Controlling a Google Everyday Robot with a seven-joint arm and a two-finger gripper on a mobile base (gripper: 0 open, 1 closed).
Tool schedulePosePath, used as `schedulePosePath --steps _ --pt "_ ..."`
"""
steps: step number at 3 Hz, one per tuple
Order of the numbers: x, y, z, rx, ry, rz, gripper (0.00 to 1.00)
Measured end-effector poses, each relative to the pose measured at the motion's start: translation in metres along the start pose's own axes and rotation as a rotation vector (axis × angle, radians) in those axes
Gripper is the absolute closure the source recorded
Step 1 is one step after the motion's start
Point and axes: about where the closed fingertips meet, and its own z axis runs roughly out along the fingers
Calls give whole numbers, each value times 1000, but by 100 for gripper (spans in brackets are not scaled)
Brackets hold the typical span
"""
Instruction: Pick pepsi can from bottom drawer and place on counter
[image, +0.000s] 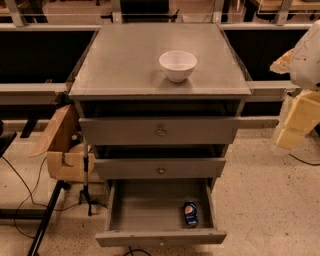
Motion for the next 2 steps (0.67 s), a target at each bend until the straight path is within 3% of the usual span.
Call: schedulePosePath --steps 2 --pt "-2 -2 16 -24 -5 19 0"
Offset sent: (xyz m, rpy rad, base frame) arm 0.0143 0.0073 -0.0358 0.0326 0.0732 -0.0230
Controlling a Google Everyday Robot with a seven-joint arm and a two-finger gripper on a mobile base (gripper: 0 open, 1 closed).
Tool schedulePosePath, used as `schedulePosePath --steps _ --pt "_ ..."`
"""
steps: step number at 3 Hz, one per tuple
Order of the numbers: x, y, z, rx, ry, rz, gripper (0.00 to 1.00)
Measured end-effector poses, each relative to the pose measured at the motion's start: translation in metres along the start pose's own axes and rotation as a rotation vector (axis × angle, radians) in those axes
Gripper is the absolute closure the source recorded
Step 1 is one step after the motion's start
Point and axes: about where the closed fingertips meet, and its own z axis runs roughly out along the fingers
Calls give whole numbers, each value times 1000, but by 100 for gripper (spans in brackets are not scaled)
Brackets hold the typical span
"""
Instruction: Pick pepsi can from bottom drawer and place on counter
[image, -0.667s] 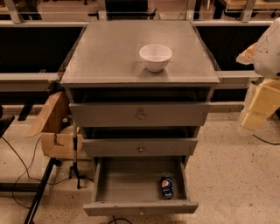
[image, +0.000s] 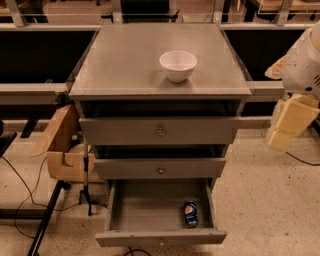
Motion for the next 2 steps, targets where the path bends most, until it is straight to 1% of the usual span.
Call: schedulePosePath --steps 1,2 --pt "3 -4 28 -40 -22 53 0" --pt "3 -5 66 -75 -51 114 0"
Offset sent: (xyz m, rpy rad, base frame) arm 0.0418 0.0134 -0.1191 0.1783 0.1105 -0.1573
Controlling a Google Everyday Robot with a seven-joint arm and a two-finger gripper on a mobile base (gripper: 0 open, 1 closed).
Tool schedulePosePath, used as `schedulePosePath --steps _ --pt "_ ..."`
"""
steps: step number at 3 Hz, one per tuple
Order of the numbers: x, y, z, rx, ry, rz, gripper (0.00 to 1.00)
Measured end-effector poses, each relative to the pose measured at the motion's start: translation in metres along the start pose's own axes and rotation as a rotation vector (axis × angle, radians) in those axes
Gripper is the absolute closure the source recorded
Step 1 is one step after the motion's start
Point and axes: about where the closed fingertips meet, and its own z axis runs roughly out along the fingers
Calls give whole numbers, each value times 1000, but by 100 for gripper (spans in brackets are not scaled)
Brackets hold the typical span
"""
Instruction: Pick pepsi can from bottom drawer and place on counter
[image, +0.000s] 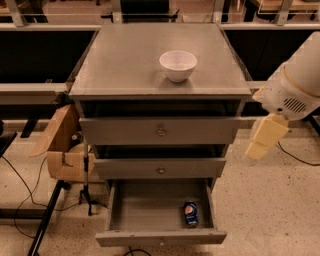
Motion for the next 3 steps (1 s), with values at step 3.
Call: schedulePosePath --steps 3 --pt "19 31 148 40 -78 283 0"
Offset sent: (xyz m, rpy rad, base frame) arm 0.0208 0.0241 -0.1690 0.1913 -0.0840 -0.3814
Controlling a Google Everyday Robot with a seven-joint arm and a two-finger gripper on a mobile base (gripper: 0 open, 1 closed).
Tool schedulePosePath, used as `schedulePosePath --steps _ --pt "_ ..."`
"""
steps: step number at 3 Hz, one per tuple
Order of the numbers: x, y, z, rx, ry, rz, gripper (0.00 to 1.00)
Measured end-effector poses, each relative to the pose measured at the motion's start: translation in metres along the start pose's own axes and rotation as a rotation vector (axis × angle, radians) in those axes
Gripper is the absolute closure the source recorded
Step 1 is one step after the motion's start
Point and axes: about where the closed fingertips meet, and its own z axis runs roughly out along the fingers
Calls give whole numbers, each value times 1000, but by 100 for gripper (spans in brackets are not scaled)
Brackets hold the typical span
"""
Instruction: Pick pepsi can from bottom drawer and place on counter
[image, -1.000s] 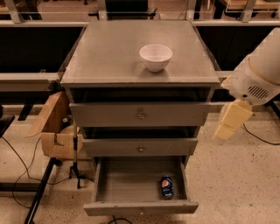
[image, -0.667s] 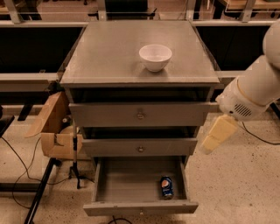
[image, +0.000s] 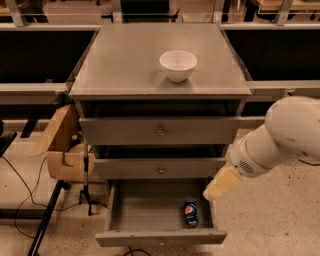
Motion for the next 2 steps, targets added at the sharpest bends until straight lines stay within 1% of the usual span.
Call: schedulePosePath --steps 1,2 --pt "-2 7 51 45 -30 45 0" --pt "-16 2 96 98 -56 59 0"
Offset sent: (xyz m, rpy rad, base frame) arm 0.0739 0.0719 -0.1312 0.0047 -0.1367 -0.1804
